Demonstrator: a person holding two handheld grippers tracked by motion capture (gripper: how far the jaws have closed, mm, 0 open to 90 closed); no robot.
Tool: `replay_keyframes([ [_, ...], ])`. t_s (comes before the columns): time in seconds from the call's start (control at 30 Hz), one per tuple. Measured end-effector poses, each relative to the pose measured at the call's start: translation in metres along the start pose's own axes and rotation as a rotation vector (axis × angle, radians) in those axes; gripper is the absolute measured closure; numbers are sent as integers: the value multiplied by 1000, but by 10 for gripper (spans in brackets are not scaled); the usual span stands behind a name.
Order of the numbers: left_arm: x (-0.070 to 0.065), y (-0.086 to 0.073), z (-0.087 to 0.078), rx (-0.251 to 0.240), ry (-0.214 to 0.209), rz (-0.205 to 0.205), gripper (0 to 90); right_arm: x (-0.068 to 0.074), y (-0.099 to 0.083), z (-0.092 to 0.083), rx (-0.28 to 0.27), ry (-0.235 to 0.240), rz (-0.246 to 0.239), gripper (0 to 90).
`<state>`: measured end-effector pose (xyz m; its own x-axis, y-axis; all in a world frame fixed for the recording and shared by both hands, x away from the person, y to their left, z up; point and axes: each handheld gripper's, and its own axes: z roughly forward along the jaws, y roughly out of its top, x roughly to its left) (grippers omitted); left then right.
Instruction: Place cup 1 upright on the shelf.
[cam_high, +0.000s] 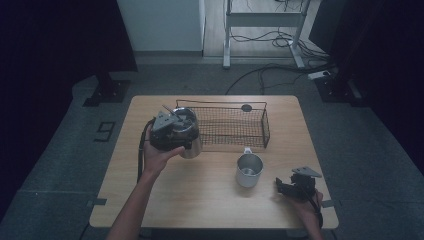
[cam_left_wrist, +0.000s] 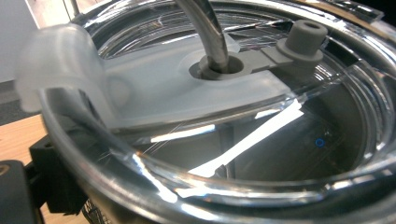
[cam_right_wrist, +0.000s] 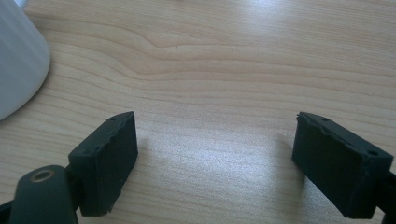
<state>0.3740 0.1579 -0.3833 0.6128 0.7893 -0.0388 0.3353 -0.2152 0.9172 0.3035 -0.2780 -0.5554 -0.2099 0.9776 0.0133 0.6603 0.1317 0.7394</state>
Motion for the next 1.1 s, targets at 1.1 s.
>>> replay_keyframes([
  [1.1, 11, 28, 33, 27, 14, 28, 41, 0, 0, 0, -4, -10, 2, 142],
])
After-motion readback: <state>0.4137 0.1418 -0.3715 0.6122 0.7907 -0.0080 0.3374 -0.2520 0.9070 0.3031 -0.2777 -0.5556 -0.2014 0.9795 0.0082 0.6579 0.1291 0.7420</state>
